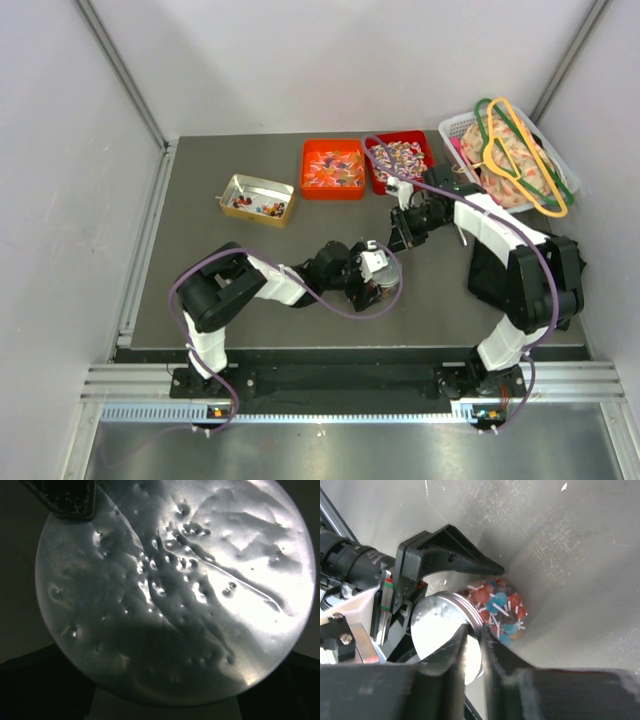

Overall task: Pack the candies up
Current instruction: Screw the bottle lid onto the packing bottle.

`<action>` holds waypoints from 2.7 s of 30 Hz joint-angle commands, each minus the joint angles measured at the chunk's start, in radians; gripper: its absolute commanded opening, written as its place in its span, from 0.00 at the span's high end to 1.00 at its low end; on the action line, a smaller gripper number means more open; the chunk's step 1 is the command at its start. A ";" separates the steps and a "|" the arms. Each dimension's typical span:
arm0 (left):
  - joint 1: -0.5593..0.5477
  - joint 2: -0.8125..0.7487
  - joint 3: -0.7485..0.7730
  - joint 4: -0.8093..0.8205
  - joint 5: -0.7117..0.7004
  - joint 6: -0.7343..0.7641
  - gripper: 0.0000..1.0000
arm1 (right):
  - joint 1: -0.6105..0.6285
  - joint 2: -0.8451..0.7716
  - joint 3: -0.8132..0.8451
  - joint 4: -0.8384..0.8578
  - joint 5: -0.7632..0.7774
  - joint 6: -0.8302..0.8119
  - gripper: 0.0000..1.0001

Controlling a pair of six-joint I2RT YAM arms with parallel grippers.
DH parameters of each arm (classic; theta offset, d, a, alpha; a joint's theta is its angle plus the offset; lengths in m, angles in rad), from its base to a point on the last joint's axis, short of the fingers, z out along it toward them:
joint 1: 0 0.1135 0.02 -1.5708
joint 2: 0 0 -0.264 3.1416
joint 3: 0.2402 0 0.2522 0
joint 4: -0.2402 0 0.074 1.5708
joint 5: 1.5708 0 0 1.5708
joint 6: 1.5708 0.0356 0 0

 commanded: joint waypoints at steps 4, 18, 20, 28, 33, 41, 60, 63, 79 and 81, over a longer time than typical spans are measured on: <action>0.048 0.024 0.009 0.000 -0.166 0.032 0.01 | 0.012 -0.016 -0.002 -0.164 0.036 -0.038 0.66; 0.054 0.027 0.015 -0.006 -0.179 0.024 0.01 | -0.003 -0.066 -0.015 -0.198 0.033 -0.056 0.77; 0.054 0.027 0.018 -0.009 -0.180 0.022 0.01 | -0.002 -0.052 -0.021 -0.192 0.032 -0.056 0.77; 0.056 0.027 0.020 -0.012 -0.183 0.022 0.01 | -0.005 -0.007 -0.028 -0.177 0.052 -0.070 0.73; 0.059 0.027 0.026 -0.020 -0.185 0.021 0.01 | -0.009 -0.013 -0.049 -0.180 0.079 -0.089 0.68; 0.065 0.026 0.029 -0.026 -0.179 0.015 0.01 | -0.035 -0.041 -0.023 -0.215 0.093 -0.128 0.36; 0.076 0.020 0.033 -0.038 -0.058 0.016 0.01 | -0.106 0.016 0.164 -0.209 0.085 -0.124 0.42; 0.074 0.018 0.037 -0.046 0.002 0.013 0.01 | -0.108 0.049 0.175 -0.178 0.066 -0.105 0.43; 0.074 0.046 0.084 -0.095 0.136 -0.008 0.01 | -0.065 0.132 0.183 -0.097 0.013 -0.053 0.70; 0.076 0.049 0.087 -0.098 0.122 -0.011 0.01 | -0.051 0.151 0.189 -0.098 0.015 -0.053 0.74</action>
